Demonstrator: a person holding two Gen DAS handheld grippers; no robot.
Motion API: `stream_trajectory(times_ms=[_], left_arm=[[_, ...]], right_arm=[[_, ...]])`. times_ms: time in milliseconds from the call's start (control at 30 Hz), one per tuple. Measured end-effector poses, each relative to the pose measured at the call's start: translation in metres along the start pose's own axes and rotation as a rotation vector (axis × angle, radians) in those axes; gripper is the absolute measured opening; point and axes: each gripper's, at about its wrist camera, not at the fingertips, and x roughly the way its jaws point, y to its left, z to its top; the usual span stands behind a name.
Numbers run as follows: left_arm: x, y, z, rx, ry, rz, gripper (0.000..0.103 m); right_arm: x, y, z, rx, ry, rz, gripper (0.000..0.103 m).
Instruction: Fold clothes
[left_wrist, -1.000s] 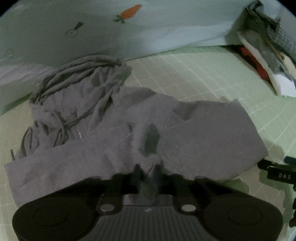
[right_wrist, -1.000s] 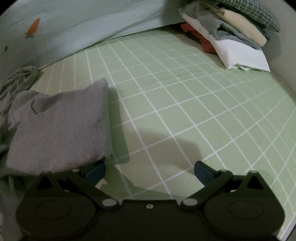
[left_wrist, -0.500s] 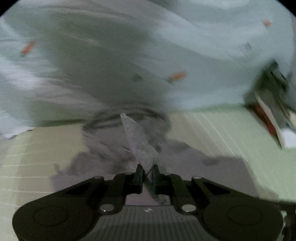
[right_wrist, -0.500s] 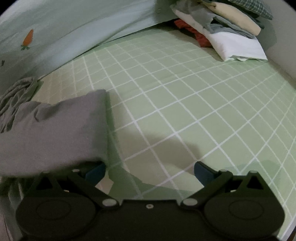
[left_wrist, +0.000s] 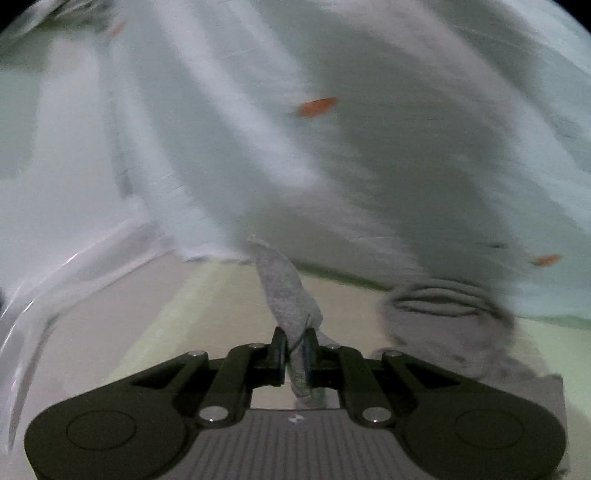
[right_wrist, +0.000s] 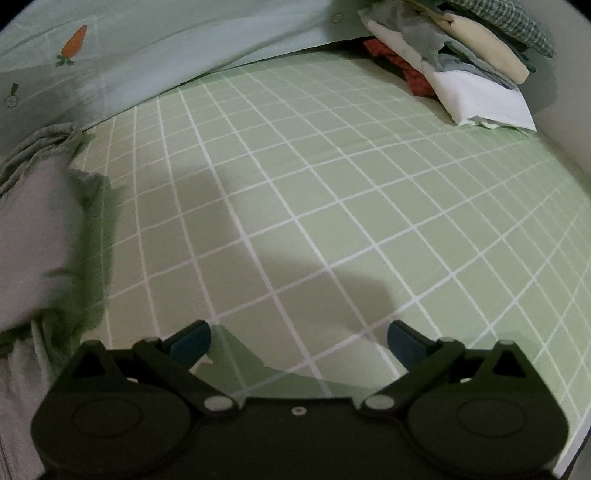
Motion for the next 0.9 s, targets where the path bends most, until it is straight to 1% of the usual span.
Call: stream_trajectory(times_ms=[100, 133, 200, 267, 300, 333, 400, 500, 633, 833, 867, 900], left_arm=[[0.023, 0.037, -0.017, -0.099, 0.069, 0.066, 0.012], [0.031, 0.049, -0.024, -0.13, 0.097, 0.087, 0.017], [0.047, 0.064, -0.039, -0.149, 0.166, 0.127, 0.021], [0.057, 0.076, -0.054, -0.168, 0.225, 0.179, 0.029], [0.058, 0.081, -0.06, -0.179, 0.247, 0.182, 0.041], [0.06, 0.086, -0.065, -0.204, 0.26, 0.183, 0.057], [0.061, 0.091, -0.075, -0.243, 0.285, 0.181, 0.076], [0.062, 0.096, -0.088, -0.287, 0.319, 0.175, 0.077], [0.071, 0.097, -0.098, -0.295, 0.348, 0.182, 0.077], [0.077, 0.094, -0.097, -0.257, 0.338, 0.189, 0.078], [0.079, 0.094, -0.096, -0.254, 0.334, 0.189, 0.077], [0.08, 0.094, -0.095, -0.251, 0.329, 0.189, 0.068]], right_arm=[[-0.002, 0.002, -0.001, 0.008, 0.004, -0.008, 0.103], [-0.002, 0.002, -0.001, 0.011, 0.006, -0.01, 0.103], [-0.003, 0.003, -0.002, 0.015, 0.01, -0.015, 0.103], [-0.004, 0.004, -0.002, 0.017, 0.015, -0.018, 0.103], [-0.004, 0.005, -0.002, 0.018, 0.018, -0.019, 0.103], [-0.004, 0.005, -0.003, 0.019, 0.021, -0.02, 0.103], [-0.005, 0.006, -0.004, 0.022, 0.024, -0.023, 0.103], [-0.007, 0.008, -0.006, 0.025, 0.025, -0.026, 0.103], [-0.009, 0.012, -0.007, 0.03, 0.026, -0.03, 0.103], [-0.009, 0.016, -0.007, 0.033, 0.027, -0.032, 0.103], [-0.009, 0.016, -0.007, 0.032, 0.026, -0.031, 0.103], [-0.009, 0.017, -0.007, 0.031, 0.025, -0.03, 0.103]])
